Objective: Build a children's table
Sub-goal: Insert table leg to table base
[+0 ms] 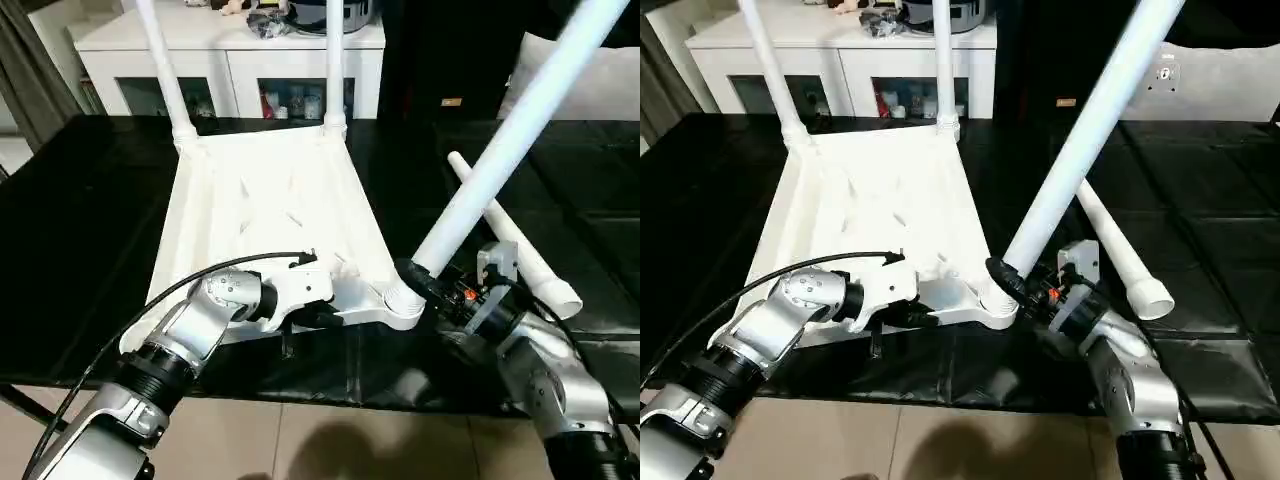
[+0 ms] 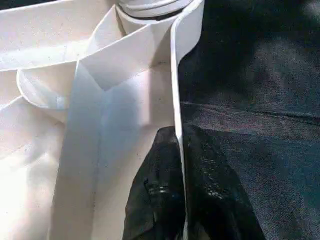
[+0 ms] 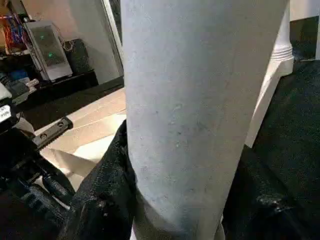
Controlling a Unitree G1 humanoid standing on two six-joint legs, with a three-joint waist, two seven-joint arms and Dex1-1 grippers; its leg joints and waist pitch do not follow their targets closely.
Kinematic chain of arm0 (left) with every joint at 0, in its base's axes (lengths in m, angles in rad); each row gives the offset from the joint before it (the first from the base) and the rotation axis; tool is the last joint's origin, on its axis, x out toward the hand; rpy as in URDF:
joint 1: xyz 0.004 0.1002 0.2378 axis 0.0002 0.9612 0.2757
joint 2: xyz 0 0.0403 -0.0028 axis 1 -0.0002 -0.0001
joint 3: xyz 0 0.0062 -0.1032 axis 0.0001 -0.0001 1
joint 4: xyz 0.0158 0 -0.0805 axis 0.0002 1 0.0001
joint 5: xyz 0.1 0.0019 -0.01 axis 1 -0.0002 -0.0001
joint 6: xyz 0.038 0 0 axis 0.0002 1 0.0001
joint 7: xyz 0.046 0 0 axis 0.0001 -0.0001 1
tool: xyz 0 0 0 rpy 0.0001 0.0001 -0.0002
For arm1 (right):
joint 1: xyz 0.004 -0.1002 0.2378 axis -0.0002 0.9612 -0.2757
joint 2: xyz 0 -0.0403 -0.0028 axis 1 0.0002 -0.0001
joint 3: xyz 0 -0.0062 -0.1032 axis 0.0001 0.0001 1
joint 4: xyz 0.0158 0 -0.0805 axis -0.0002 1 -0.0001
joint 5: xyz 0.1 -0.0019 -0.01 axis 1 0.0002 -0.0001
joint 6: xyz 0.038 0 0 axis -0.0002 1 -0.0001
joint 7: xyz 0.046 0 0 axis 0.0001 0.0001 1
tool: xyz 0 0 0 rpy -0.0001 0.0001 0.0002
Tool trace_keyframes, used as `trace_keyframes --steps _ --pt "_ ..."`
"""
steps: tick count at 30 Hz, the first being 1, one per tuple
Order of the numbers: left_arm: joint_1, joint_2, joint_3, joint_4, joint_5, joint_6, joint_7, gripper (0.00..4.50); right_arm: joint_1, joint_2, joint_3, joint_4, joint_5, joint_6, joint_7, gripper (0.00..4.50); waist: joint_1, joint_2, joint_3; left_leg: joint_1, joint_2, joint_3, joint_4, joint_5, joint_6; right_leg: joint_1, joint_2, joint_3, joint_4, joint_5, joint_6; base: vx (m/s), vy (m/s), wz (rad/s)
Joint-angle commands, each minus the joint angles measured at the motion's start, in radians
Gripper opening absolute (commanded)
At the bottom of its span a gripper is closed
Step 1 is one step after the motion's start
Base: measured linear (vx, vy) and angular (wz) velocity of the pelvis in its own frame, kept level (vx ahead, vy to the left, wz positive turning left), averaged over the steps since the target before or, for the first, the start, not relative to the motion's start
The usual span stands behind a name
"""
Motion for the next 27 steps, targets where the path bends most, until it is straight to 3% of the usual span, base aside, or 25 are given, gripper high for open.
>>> trace_keyframes --steps 1,2,3,5,11,13,16,20,27 --pt "-0.002 0.012 -0.011 0.006 0.022 -0.013 -0.006 0.0 0.027 -0.028 0.007 0.034 -0.067 0.013 -0.042 1.87 -0.009 -0.002 -0.049 0.003 0.048 -0.023 -0.08 -0.287 0.05 0.046 -0.067 0.048 -0.099 -0.458 -0.101 0.0 0.0 0.0" --pt "-0.004 0.014 -0.013 0.008 0.024 -0.014 -0.008 0.0 0.028 -0.047 0.03 0.028 -0.1 -0.001 -0.042 1.87 -0.01 -0.002 -0.048 0.003 0.048 -0.023 -0.08 -0.293 0.049 0.046 -0.067 0.047 -0.101 -0.469 -0.097 0.0 0.0 0.0" --pt "-0.004 0.014 -0.014 0.009 0.025 -0.016 -0.009 0.0 0.03 -0.058 0.045 0.025 -0.121 -0.012 -0.041 1.87 -0.009 0.013 -0.049 0.008 0.049 -0.025 -0.081 -0.302 0.043 0.045 -0.068 0.046 -0.102 -0.476 -0.093 0.0 0.0 0.0" --pt "-0.004 0.015 -0.018 0.01 0.027 -0.018 -0.013 0.0 0.028 -0.088 0.078 0.021 -0.166 -0.015 -0.033 1.87 -0.014 0.003 -0.05 0.006 0.049 -0.025 -0.083 -0.305 0.043 0.049 -0.066 0.046 -0.103 -0.459 -0.093 0.0 0.0 0.0" --pt "-0.009 0.021 -0.03 0.019 0.036 -0.03 -0.022 0.0 -0.002 -0.118 0.114 0.031 -0.183 0.023 0.006 1.87 -0.026 0.004 -0.045 0.008 0.047 -0.026 -0.083 -0.338 0.048 0.044 -0.067 0.045 -0.11 -0.512 -0.085 0.0 0.0 0.0" --pt "-0.01 0.023 -0.032 0.023 0.037 -0.033 -0.022 0.0 -0.008 -0.127 0.125 0.034 -0.185 0.031 0.015 1.87 -0.03 0.004 -0.047 0.005 0.049 -0.028 -0.085 -0.34 0.05 0.047 -0.066 0.045 -0.106 -0.493 -0.09 0.0 0.0 0.0" --pt "-0.02 0.026 -0.033 0.033 0.037 -0.041 -0.027 0.0 -0.028 -0.156 0.168 0.044 -0.183 0.058 0.064 1.87 -0.029 -0.002 -0.049 0.003 0.049 -0.028 -0.084 -0.329 0.056 0.048 -0.068 0.047 -0.103 -0.479 -0.1 0.0 0.0 0.0" --pt "-0.033 0.028 -0.033 0.048 0.039 -0.05 -0.033 0.0 -0.038 -0.164 0.183 0.048 -0.177 0.077 0.098 1.87 -0.028 -0.006 -0.048 0.001 0.049 -0.025 -0.084 -0.314 0.06 0.048 -0.07 0.049 -0.104 -0.477 -0.102 0.0 0.0 0.0" --pt "-0.105 0.023 -0.024 0.142 0.039 -0.089 -0.06 0.0 -0.11 -0.16 0.235 0.115 -0.184 0.098 0.158 1.87 -0.034 -0.005 -0.044 0.004 0.045 -0.027 -0.083 -0.345 0.053 0.044 -0.069 0.044 -0.111 -0.541 -0.085 0.0 0.0 0.0"
